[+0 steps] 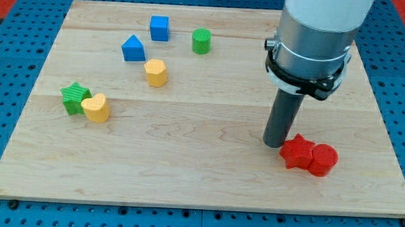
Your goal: Slide the red star to the left of the red circle
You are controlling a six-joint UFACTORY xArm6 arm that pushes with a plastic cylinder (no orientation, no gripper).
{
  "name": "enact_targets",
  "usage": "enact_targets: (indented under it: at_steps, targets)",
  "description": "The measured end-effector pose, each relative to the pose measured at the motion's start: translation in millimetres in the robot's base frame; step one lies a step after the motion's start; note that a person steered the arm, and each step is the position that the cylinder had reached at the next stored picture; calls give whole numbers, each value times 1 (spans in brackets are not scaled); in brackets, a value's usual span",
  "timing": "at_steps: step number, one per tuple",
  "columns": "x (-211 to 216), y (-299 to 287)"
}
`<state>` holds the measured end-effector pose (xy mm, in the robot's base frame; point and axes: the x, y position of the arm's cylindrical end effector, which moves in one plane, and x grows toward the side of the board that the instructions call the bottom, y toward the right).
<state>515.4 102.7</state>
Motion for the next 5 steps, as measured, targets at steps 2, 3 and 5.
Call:
enact_targets:
  at_steps: [2,3,5]
  targets:
    - [-4,-15]
    - [-4,-15]
    - [-5,-15]
